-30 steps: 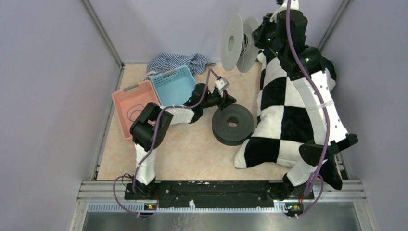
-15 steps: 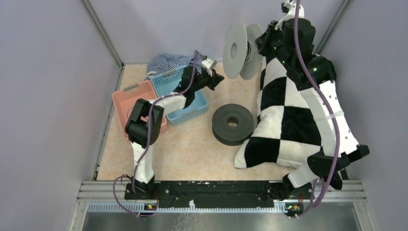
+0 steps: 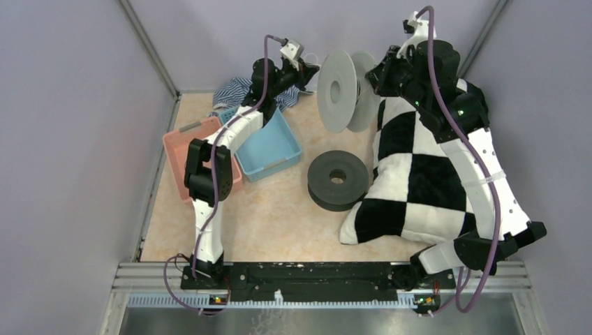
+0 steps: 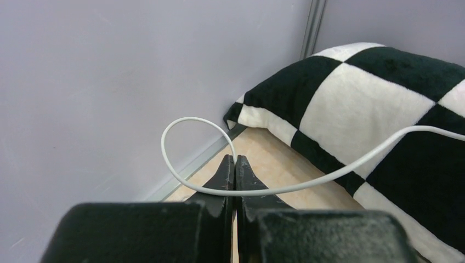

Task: Wrap the cables
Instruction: Wrap the cable around the cable reel.

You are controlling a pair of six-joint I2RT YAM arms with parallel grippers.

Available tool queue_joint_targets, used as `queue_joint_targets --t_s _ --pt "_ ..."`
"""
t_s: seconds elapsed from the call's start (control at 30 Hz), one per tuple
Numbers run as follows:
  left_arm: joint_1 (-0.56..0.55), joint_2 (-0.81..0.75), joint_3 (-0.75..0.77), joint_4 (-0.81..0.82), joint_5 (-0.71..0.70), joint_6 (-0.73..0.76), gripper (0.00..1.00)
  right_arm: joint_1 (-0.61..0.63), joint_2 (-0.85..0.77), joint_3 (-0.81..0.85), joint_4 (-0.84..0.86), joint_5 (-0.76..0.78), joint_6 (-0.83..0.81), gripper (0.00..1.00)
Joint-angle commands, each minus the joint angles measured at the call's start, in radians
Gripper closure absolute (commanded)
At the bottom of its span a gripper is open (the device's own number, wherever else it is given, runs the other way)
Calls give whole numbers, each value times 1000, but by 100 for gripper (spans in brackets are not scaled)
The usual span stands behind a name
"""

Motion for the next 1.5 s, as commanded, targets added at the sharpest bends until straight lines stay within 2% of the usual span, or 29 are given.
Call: queue_joint_targets --t_s 0.0,0.2,0.47,0.67,0.93,1.03,1.13,1.3,1.47 --pt "-7 -74 3 -30 12 40 100 -16 -12 -21 70 31 -9 100" --pt "-7 -168 -14 -76 44 66 100 -63 42 -47 77 42 -21 100" --pt "-46 -176 106 -195 125 111 100 -61 151 32 -7 -56 -99 100" --pt "-122 -181 169 -277 116 205 100 -17 244 102 -66 45 -133 100" --pt "-235 -241 173 -414 7 409 100 -14 298 76 10 144 -77 100" --pt "-276 -279 132 -440 -53 463 100 -20 318 78 42 181 -43 100" --pt "-309 -331 52 -406 -112 459 100 -31 337 74 67 216 0 100" --pt "-357 -363 13 -450 -235 497 100 -49 331 58 125 270 66 100" --pt "-365 -382 -11 -519 -302 428 100 -68 308 44 168 301 92 100"
